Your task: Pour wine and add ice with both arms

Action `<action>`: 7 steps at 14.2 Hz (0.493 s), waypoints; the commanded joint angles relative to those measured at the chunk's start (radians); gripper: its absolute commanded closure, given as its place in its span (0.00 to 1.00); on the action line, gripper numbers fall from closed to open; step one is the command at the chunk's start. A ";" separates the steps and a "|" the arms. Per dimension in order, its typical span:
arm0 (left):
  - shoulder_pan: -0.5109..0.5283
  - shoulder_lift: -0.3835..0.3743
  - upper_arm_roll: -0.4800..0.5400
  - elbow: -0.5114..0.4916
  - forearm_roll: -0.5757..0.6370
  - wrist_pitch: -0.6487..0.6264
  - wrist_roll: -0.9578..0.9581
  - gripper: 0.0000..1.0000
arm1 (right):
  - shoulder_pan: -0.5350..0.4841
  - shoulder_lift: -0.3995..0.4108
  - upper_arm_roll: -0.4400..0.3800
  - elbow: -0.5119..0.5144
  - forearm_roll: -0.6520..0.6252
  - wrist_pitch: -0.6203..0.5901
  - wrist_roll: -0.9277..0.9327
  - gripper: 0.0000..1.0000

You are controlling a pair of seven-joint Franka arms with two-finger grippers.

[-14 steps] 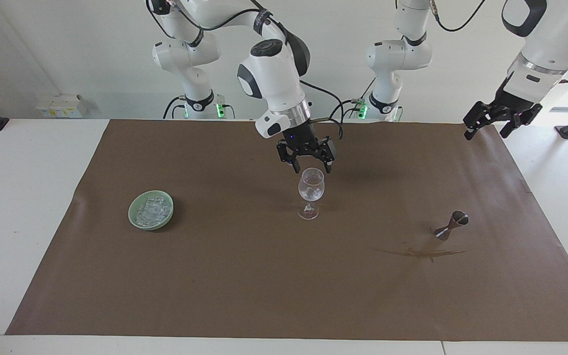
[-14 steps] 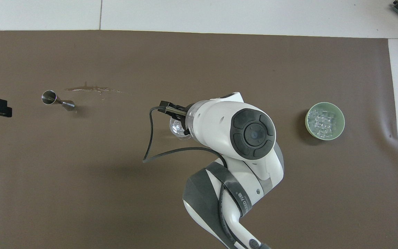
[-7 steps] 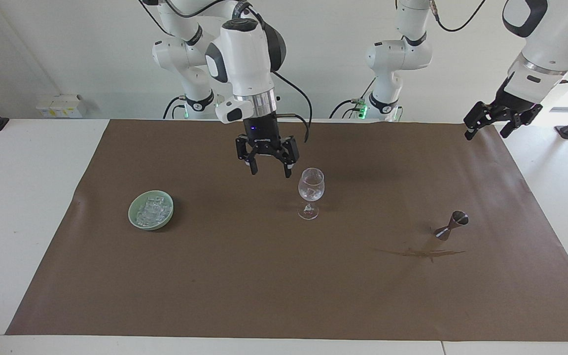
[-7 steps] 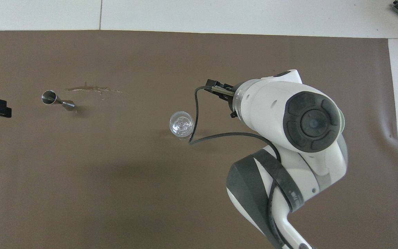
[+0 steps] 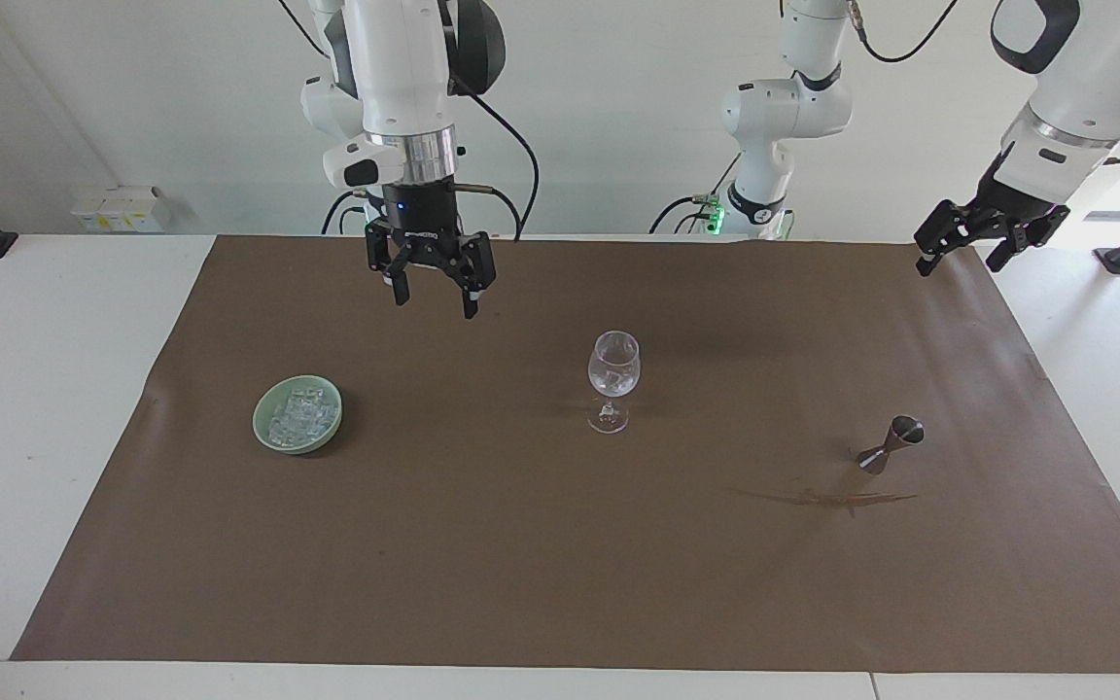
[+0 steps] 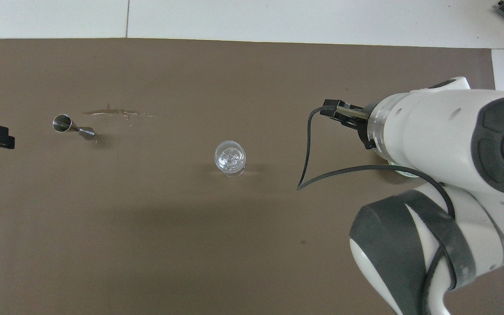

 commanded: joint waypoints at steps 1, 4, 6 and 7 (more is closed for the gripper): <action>-0.014 -0.007 0.009 -0.007 0.014 -0.014 -0.002 0.00 | -0.013 -0.033 -0.025 0.003 0.000 -0.053 -0.032 0.00; -0.014 -0.007 0.009 -0.007 0.014 -0.014 -0.002 0.00 | -0.014 -0.043 -0.069 0.020 0.004 -0.102 -0.073 0.00; -0.014 -0.007 0.009 -0.007 0.014 -0.014 -0.002 0.00 | -0.014 -0.057 -0.127 0.021 0.046 -0.145 -0.173 0.00; -0.014 -0.007 0.009 -0.007 0.014 -0.014 -0.002 0.00 | -0.013 -0.075 -0.163 0.023 0.068 -0.164 -0.239 0.00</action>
